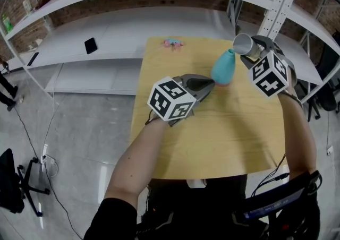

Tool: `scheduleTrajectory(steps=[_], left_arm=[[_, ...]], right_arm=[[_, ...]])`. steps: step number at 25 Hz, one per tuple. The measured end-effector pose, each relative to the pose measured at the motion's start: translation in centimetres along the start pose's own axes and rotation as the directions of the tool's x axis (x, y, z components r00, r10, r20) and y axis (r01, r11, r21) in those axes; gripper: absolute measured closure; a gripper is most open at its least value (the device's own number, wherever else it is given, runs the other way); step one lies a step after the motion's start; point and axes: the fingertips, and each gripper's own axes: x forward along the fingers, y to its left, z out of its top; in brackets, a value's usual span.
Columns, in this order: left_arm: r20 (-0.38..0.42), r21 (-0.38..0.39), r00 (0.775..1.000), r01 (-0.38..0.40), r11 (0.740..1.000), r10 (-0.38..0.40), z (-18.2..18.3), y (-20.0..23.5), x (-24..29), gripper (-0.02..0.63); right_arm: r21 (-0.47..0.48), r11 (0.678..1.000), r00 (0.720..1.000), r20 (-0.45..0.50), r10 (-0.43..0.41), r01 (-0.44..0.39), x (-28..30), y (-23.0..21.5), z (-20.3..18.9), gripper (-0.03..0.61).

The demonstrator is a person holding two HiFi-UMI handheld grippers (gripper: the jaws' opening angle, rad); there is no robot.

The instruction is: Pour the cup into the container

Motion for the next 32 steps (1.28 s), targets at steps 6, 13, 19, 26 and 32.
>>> scheduleTrajectory(steps=[6,13,19,26,32], left_arm=[[0.001,-0.001,1.000,0.000,1.000,0.000,0.0,0.0,-0.1,0.612],[0.000,-0.002,1.000,-0.001,1.000,0.001,0.0,0.1,-0.1,0.612],[0.001,-0.002,1.000,-0.001,1.000,0.001,0.0,0.0,-0.1,0.612],[-0.001,-0.002,1.000,-0.001,1.000,0.001,0.0,0.1,-0.3,0.612],[-0.002,-0.002,1.000,-0.003,1.000,0.003,0.0,0.1,-0.2,0.612]], right_arm=[[-0.007,1.000,1.000,-0.008,-0.005,0.005,0.2,0.0,0.2,0.295],[0.136,0.990,0.998,0.046,0.035,-0.041,0.2,0.2,0.0,0.295],[0.360,0.927,0.986,0.156,0.053,-0.106,-0.1,-0.2,-0.5,0.295],[0.575,0.792,0.964,0.257,0.066,-0.208,-0.4,-0.8,-2.0,0.295],[0.732,0.616,0.943,0.329,0.052,-0.290,-0.2,-0.9,-5.0,0.294]])
